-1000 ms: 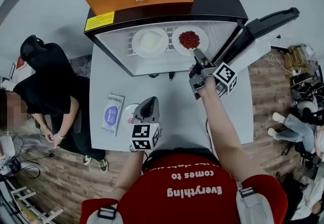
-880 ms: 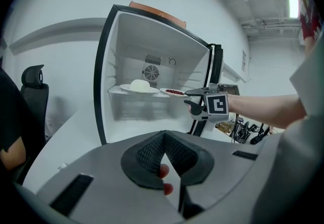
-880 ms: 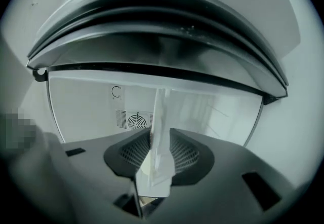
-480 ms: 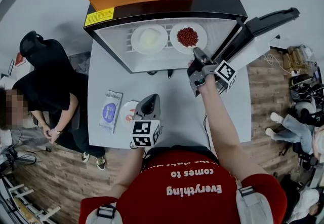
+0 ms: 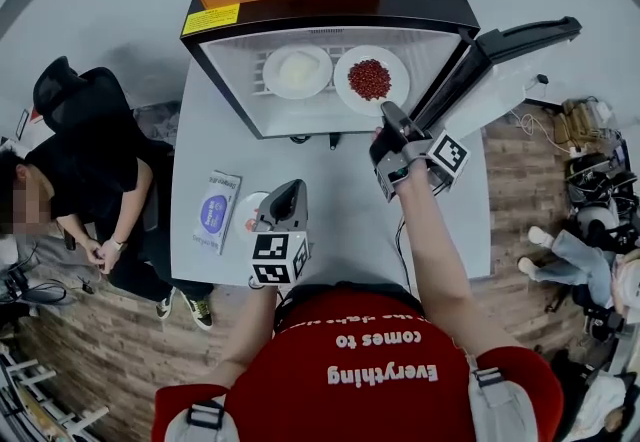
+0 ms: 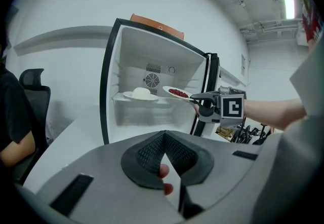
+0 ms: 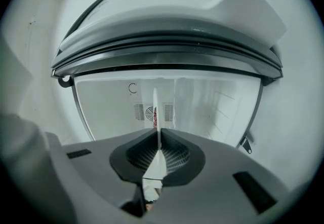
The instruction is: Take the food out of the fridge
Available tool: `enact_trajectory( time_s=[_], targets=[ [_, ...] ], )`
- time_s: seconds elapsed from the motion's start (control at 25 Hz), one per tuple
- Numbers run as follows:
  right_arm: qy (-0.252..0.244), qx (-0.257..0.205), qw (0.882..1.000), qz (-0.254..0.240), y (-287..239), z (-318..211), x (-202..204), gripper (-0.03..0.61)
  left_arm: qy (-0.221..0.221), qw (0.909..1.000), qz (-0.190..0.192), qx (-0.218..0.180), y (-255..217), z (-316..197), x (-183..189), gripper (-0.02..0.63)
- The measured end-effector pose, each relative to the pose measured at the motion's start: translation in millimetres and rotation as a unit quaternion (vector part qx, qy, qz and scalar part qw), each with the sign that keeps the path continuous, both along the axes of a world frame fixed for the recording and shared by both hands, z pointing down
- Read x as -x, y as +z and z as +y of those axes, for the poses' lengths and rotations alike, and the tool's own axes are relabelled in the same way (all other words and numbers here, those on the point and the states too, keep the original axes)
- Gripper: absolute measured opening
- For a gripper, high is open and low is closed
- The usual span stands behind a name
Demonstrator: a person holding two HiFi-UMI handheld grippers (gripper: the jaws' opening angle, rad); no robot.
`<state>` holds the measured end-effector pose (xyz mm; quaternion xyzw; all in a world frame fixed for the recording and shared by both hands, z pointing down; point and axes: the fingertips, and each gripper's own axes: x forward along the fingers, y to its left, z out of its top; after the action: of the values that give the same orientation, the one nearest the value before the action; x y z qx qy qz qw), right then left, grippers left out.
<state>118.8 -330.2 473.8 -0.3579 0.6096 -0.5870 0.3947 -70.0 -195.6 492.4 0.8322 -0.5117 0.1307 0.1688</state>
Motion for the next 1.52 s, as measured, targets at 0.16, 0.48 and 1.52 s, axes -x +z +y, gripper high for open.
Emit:
enact_trajectory(
  time_s=[0.16,0.48,1.52],
  targets=[
    [-0.019,-0.014,1.0,0.0,-3.4,23.5,10.1,0.026,-0.008,0.9999,-0.001,-0.008,-3.5,9.3,6.9,0.006],
    [-0.061,-0.012,0.998,-0.005,3.7,67.1,34.6,0.026,-0.028,0.9995,-0.003,-0.017,-7.3,28.3,23.7,0.006],
    [-0.243,0.041,0.969,0.02,86.9,166.0,110.9,0.026,-0.115,0.9931,-0.019,0.013,8.8,84.8,89.3,0.006]
  ],
)
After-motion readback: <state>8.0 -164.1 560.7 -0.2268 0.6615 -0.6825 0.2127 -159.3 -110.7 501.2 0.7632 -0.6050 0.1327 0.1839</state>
